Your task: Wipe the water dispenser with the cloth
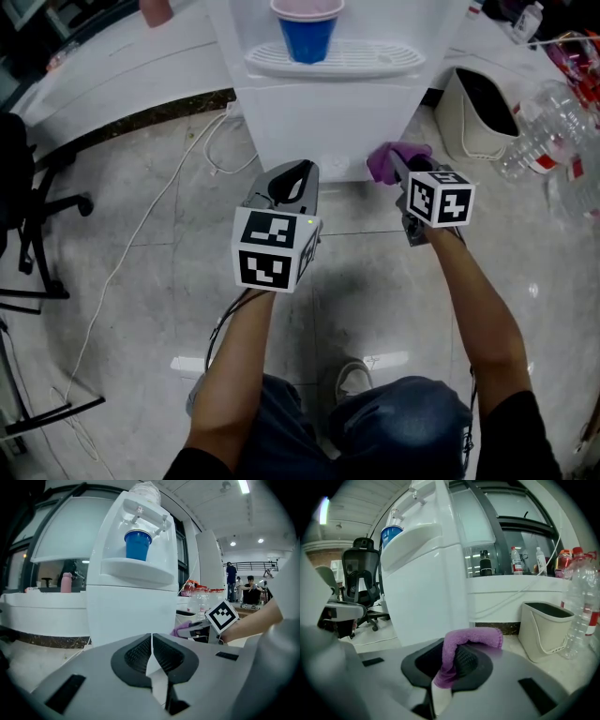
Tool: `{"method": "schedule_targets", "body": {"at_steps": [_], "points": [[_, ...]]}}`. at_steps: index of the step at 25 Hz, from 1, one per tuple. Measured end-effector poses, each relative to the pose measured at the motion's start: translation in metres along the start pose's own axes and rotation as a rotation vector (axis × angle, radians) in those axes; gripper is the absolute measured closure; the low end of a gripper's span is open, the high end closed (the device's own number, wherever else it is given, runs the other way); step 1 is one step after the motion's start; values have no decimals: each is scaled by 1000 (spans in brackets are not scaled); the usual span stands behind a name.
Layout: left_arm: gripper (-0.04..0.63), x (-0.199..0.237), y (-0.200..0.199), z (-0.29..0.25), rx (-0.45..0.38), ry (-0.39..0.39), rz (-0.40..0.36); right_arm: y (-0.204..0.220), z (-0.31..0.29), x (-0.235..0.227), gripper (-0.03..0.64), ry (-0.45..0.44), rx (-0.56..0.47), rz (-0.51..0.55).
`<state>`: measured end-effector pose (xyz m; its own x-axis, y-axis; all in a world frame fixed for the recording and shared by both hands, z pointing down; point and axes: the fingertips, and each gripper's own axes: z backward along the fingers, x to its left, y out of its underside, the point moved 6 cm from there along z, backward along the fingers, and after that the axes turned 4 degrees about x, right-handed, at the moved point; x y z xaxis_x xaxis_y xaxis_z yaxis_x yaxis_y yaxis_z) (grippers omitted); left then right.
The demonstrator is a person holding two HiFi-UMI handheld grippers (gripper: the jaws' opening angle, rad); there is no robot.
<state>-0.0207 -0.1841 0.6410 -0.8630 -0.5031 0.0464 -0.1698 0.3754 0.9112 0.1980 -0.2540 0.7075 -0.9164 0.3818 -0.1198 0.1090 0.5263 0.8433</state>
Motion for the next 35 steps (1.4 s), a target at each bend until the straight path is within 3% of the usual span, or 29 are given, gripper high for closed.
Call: {"method": "schedule_targets", "body": {"at_steps": [7, 14, 26, 31, 35], "points": [[563, -6, -18, 0, -12, -6, 16, -17, 25, 22, 571, -56, -36, 29], [563, -22, -81, 22, 6, 12, 23, -67, 82, 48, 571, -92, -41, 64], [563, -62, -241, 101, 69, 18, 7, -219, 200, 74, 571, -112, -70, 21], [563, -65, -323, 142, 103, -12, 12, -298, 258, 86, 571, -129, -87, -4], [563, -66, -400, 176, 85, -47, 27, -371, 305, 96, 571, -149, -125, -8]]}}
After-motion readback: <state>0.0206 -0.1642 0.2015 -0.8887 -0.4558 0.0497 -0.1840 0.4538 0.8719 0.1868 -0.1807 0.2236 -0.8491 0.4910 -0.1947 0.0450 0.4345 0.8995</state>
